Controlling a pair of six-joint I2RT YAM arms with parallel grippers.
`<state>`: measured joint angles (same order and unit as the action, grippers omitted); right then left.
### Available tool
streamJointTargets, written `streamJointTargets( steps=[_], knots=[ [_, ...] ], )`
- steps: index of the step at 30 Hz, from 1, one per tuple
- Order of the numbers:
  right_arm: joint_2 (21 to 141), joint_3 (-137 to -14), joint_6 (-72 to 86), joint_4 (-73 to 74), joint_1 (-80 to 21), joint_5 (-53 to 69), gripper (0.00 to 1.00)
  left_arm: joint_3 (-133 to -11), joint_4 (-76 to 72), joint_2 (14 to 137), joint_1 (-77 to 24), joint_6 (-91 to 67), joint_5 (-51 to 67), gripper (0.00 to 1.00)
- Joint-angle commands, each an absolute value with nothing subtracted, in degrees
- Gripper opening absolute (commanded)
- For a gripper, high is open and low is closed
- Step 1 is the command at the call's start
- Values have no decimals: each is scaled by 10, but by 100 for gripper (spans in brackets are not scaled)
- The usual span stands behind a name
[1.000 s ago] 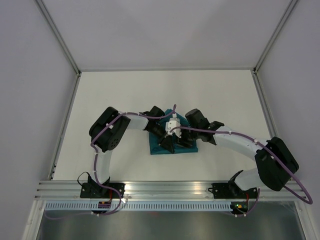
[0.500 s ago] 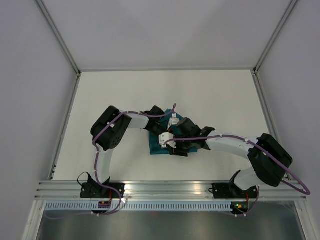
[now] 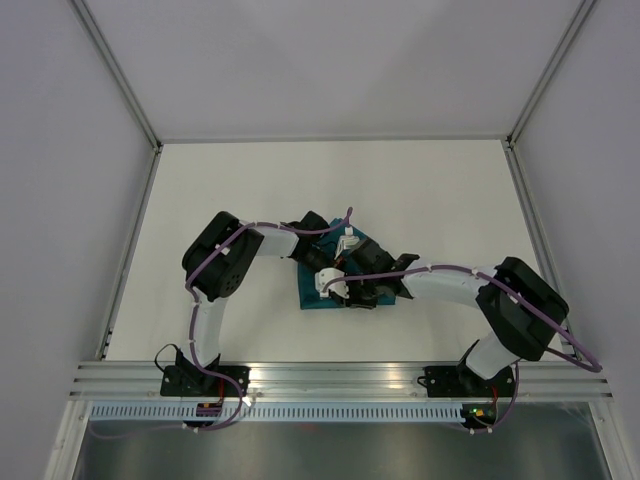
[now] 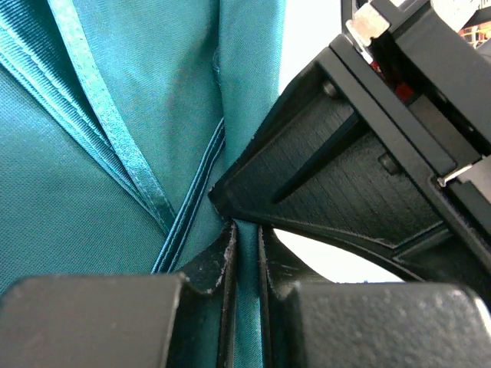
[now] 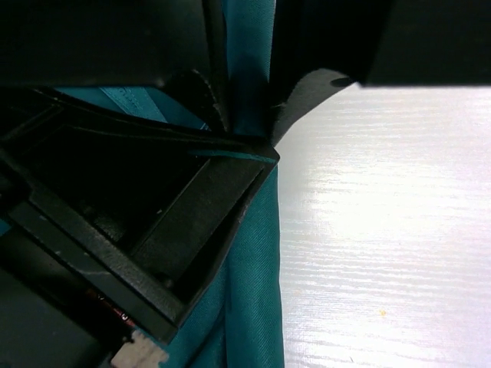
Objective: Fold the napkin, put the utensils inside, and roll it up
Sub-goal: Roll the napkin at the center of the board.
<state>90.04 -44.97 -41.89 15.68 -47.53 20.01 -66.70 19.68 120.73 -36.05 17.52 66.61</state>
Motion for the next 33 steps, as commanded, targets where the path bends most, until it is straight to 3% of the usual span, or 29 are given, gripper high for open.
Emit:
streamJointTargets(
  steps=[1,4,7,13,23,27,33],
  knots=[
    [922,-480,-425,171,-478,201,28,-681,197,1210,-356,175,656,4],
    [930,-488,-424,183,-477,209,19,-686,197,1206,-354,168,650,8],
    [941,-501,-425,206,-477,223,13,-698,199,1200,-344,148,642,22],
    [969,-537,-428,257,-455,271,10,-704,187,1163,-316,112,647,42],
    [1025,-588,-440,332,-428,332,9,-686,96,1103,-249,10,613,45],
    [1055,-623,-444,365,-404,364,8,-658,4,1067,-197,-103,564,45],
    [1128,-690,-461,438,-377,403,8,-601,-98,985,-138,-129,458,44]
  ],
)
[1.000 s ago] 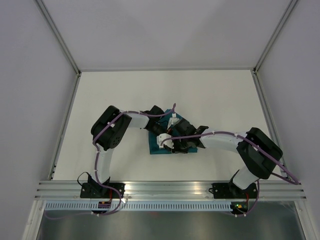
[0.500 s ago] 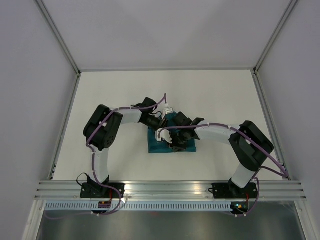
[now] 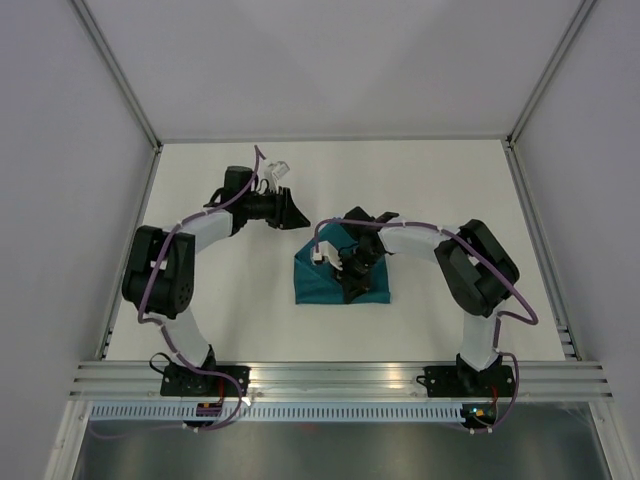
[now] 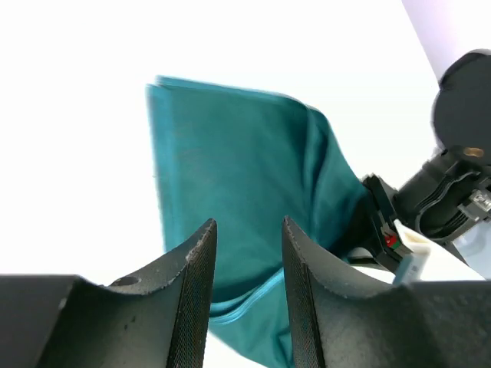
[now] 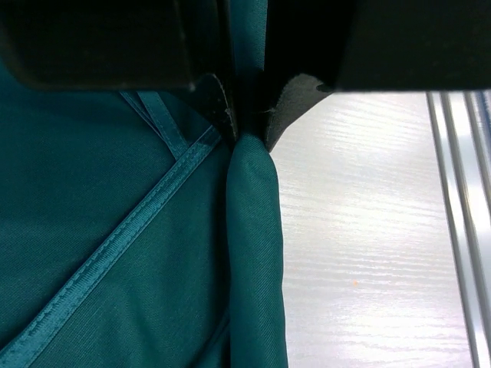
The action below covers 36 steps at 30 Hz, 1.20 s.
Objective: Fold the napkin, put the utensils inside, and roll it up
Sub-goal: Roll the napkin at the center of the board.
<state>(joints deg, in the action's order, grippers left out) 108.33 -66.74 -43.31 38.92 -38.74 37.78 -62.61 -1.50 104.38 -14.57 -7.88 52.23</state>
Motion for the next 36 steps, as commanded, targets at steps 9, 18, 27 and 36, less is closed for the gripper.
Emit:
streamJointTargets(
  steps=[9,18,27,36],
  knots=[
    [1227,-781,-468,523,-346,439,8,-474,-182,838,-137,-70,338,48],
    [1286,-830,-468,570,-328,459,7,-394,-166,747,-184,97,314,50],
    [1321,-867,-459,599,-317,467,8,-349,-99,727,-288,275,299,56],
    [1337,-884,-446,604,-315,465,7,-297,-114,720,-457,352,177,57]
  ],
)
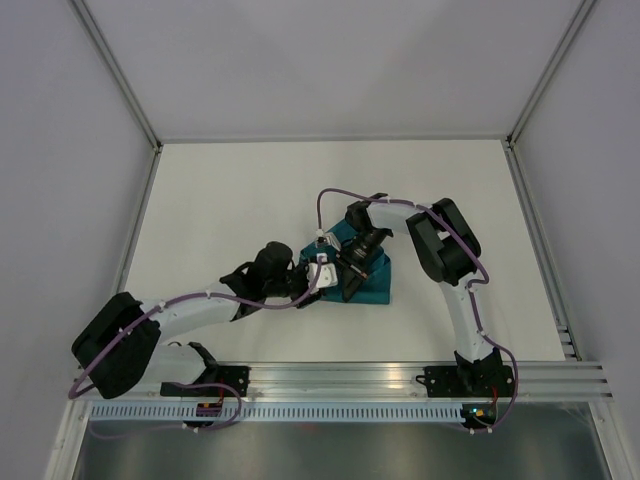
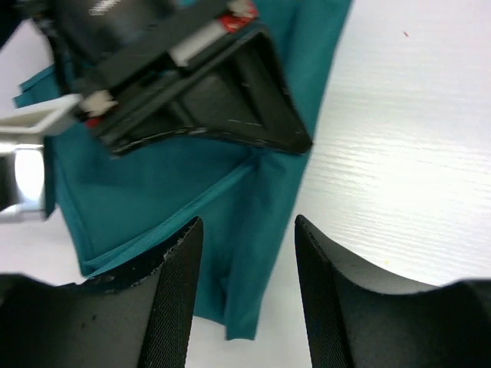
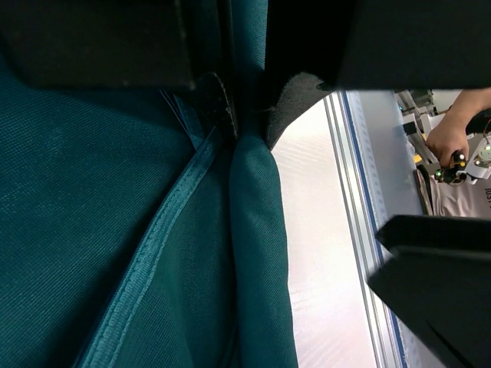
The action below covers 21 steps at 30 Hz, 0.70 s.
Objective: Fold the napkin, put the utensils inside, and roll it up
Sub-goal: Roll the napkin at the center of the board.
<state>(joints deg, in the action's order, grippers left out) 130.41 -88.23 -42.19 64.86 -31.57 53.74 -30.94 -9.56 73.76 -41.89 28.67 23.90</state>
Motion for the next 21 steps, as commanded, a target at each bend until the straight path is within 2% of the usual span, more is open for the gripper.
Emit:
streamJointTargets(
  steps=[1,8,21],
  knots=[
    [1338,-884,-445,604,-315,465,7,-295,-119,720,-467,352,169,57],
    [1336,-882,-443,603,-315,464,7,-285,-177,759,-569,341,40,62],
    [1337,-882,-454,610,-315,461,7,-351,-155,864,-584,370,11,62]
  ],
)
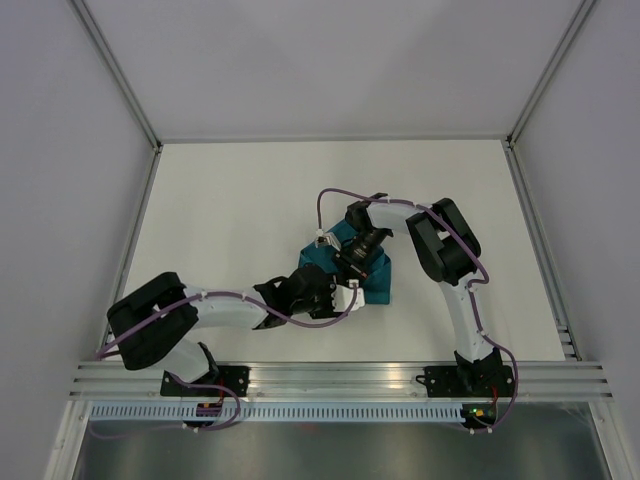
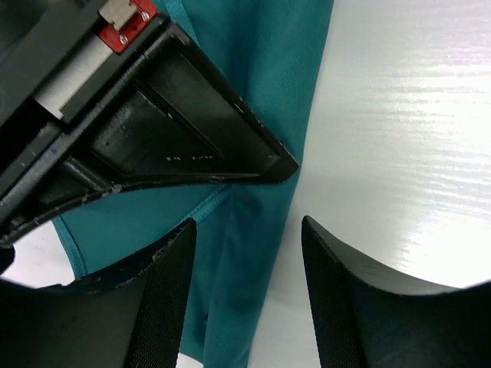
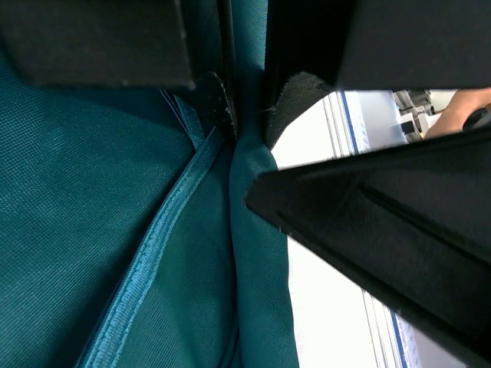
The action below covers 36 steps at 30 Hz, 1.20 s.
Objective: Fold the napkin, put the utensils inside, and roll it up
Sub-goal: Roll the napkin at the center of the board.
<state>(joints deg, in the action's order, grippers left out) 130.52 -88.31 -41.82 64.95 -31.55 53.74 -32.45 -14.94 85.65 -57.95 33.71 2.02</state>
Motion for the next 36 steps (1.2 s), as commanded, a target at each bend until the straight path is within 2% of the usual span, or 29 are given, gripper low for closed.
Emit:
streamJointTargets(
  steps=[1,7,10,16,22,25,27,28,31,36],
  knots=[
    [1337,-882,-454,611,-315,461,7,-352,-155,871,-583,372,11,62],
    [1338,-882,-456,613,-314,461,6,-378,-122,893,-583,379,23,58],
    [1338,-883,-457,614,-313,462,6,-388,-103,901,-584,384,38,53],
    [1339,-882,-461,617,-314,463,6,-426,-52,926,-583,370,58,35],
    [1333,-875,-464,616,-314,462,6,-452,-6,940,-582,344,84,13],
    [1324,-861,-461,604,-313,458,8,-461,25,941,-582,336,112,8],
    [1317,-853,-458,597,-314,454,13,-466,41,942,-581,331,132,4],
    [1314,-851,-452,592,-314,452,23,-470,48,942,-579,326,141,2],
    [1296,-841,-447,583,-312,451,41,-480,68,943,-571,319,170,2],
    [1257,-838,-432,570,-307,455,53,-502,103,956,-554,309,219,2]
  ],
)
